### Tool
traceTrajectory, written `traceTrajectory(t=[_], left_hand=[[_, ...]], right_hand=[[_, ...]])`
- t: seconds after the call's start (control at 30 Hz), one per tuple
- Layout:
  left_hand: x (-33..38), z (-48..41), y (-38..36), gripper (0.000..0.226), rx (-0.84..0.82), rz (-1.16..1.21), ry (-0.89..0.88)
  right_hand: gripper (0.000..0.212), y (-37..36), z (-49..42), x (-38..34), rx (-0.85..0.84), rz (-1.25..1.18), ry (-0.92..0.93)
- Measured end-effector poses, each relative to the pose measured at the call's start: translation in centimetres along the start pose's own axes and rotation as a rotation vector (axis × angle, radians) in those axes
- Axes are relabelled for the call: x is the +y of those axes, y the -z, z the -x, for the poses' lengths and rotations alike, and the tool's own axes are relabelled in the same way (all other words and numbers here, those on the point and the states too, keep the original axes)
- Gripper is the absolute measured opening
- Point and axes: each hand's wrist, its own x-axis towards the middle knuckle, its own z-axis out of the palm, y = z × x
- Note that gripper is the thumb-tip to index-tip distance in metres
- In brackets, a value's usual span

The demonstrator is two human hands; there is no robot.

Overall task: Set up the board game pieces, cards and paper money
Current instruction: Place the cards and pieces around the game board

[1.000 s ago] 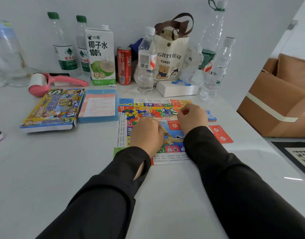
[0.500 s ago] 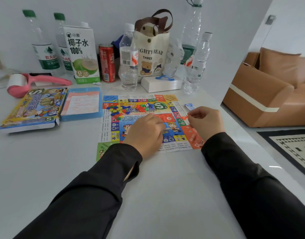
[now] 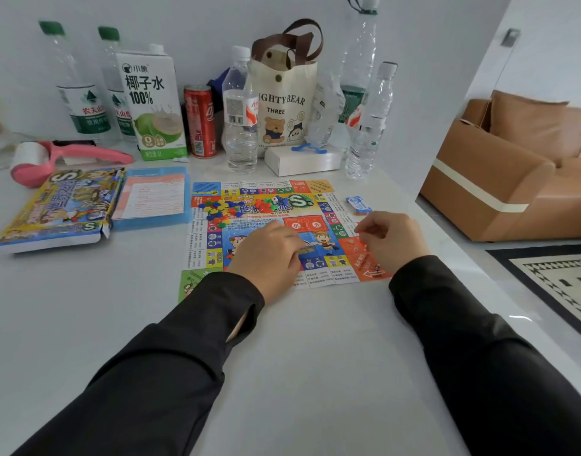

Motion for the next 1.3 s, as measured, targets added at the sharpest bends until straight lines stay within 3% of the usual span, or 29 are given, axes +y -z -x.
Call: traceTrajectory(t=[0.33,0.77,1.1,1.3], left_hand=[[-0.23,0.01,0.28,0.032,-0.064,0.0,0.088],[-0.26,-0.02,0.1,0.032,-0.085,-0.008,0.101],[-0.28,-0.12,0.06,0.031,-0.057,-0.014,0.105],[-0.43,-0.26,0.4,0.03,-0.007,0.054,0.274]], right_hand=[[0.016,-0.1,0.36,-0.58,-0.178,0.142,0.051],[0.013,0.03,0.25,-0.83,-0.258,0.197,0.051],[0.004,-0.17,0.29,-0.52,-0.205,0.161,0.085],[0.012,0.05,0.33,-0.83,-0.08,0.161,0.131]])
